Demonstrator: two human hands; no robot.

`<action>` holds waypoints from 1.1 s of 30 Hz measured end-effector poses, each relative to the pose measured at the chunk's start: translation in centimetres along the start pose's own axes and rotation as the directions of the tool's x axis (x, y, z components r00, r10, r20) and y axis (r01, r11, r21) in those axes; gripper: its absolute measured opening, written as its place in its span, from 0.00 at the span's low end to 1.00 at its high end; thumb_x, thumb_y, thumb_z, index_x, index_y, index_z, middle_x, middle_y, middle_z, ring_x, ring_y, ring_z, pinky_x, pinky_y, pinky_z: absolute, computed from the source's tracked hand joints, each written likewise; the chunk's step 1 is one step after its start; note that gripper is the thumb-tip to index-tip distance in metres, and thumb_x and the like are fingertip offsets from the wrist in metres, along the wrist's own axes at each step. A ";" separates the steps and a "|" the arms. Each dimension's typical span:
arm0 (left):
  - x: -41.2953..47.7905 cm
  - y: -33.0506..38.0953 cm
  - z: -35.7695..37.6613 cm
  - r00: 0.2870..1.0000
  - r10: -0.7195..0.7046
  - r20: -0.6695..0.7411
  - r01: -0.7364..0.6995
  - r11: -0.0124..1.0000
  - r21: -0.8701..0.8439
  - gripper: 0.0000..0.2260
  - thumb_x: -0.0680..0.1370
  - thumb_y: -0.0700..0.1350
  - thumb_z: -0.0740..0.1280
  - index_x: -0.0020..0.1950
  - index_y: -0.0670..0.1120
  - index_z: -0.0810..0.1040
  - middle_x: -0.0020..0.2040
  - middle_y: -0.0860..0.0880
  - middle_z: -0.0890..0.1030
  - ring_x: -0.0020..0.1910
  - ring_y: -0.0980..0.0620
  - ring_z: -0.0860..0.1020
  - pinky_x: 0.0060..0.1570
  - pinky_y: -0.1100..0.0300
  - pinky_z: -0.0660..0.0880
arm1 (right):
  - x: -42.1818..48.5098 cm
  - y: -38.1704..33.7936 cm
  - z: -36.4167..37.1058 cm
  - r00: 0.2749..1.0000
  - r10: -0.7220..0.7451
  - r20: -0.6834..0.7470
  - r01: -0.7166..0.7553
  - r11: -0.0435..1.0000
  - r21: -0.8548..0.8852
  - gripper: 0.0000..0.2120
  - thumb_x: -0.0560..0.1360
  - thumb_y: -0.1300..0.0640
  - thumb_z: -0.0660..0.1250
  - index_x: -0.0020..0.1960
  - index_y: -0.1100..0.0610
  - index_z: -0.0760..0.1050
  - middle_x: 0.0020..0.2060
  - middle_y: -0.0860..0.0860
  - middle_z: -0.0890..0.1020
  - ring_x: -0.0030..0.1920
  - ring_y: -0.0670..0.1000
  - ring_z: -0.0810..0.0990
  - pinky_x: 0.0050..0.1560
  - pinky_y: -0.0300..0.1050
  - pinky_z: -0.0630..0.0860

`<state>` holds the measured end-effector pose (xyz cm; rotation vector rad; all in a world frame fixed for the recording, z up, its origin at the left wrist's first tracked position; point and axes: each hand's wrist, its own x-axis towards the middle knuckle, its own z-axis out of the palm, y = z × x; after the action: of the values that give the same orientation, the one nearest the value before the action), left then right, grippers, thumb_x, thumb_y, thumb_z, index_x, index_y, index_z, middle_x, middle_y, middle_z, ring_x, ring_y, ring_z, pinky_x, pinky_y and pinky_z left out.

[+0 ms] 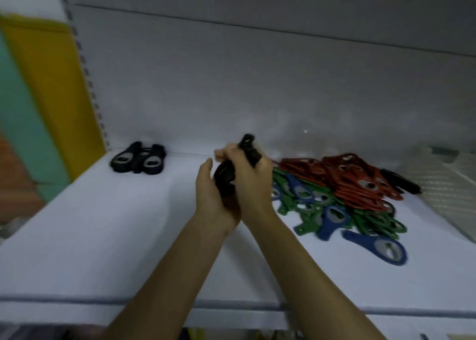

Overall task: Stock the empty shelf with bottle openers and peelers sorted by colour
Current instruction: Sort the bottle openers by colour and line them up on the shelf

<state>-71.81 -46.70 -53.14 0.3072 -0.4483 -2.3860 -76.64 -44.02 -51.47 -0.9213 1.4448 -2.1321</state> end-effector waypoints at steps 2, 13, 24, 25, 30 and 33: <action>-0.8 1.6 -0.6 0.998 0.055 -0.044 -0.060 0.993 -0.101 0.16 0.80 0.48 0.56 0.57 0.42 0.78 0.46 0.43 0.83 0.46 0.47 0.82 0.50 0.56 0.76 | -1.1 0.8 2.4 0.995 -0.042 0.091 0.046 0.998 -0.044 0.03 0.72 0.58 0.70 0.43 0.51 0.78 0.39 0.52 0.84 0.43 0.51 0.83 0.49 0.50 0.81; -2.5 4.2 -2.1 0.888 0.460 0.011 -0.394 0.747 0.535 0.20 0.79 0.57 0.55 0.63 0.48 0.74 0.56 0.49 0.81 0.56 0.55 0.79 0.55 0.58 0.74 | 1.5 -0.3 6.9 0.949 0.315 -0.003 -0.294 0.891 0.346 0.04 0.78 0.59 0.63 0.48 0.61 0.73 0.34 0.53 0.82 0.33 0.49 0.81 0.40 0.46 0.80; -1.4 6.4 -5.4 0.701 0.590 0.401 -0.424 -0.107 0.899 0.10 0.79 0.46 0.63 0.59 0.49 0.73 0.54 0.52 0.77 0.51 0.59 0.76 0.47 0.68 0.74 | 1.5 0.2 6.3 0.782 0.603 0.157 -0.561 0.573 0.598 0.09 0.77 0.58 0.64 0.39 0.59 0.72 0.36 0.54 0.78 0.37 0.51 0.77 0.40 0.47 0.77; -1.3 6.8 -5.5 0.704 0.600 0.380 -0.411 -0.093 0.907 0.09 0.79 0.45 0.63 0.58 0.47 0.74 0.52 0.50 0.77 0.49 0.58 0.77 0.45 0.66 0.76 | 1.6 0.4 6.4 0.791 0.592 0.157 -0.568 0.615 0.547 0.09 0.77 0.57 0.65 0.39 0.59 0.72 0.36 0.53 0.77 0.37 0.51 0.77 0.39 0.46 0.77; -1.0 9.8 -5.9 0.912 0.371 0.173 -0.366 0.551 0.750 0.10 0.78 0.43 0.63 0.58 0.43 0.76 0.53 0.44 0.81 0.50 0.51 0.81 0.49 0.61 0.79 | 2.5 1.1 4.5 0.857 0.316 0.406 -0.367 0.929 0.053 0.09 0.74 0.57 0.69 0.54 0.55 0.76 0.49 0.53 0.84 0.51 0.51 0.83 0.55 0.44 0.79; -0.7 11.0 -6.6 0.948 0.253 0.193 -0.311 0.616 0.723 0.12 0.78 0.43 0.63 0.61 0.42 0.75 0.57 0.42 0.80 0.53 0.48 0.80 0.52 0.60 0.78 | 3.1 1.2 3.1 0.887 0.225 0.404 -0.202 0.974 -0.099 0.17 0.72 0.62 0.71 0.59 0.53 0.74 0.51 0.52 0.84 0.53 0.51 0.83 0.56 0.46 0.79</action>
<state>-62.72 -55.57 -54.71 0.4697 -1.4210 -1.7848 -76.69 -48.54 -50.90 -1.0985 1.3186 -1.6226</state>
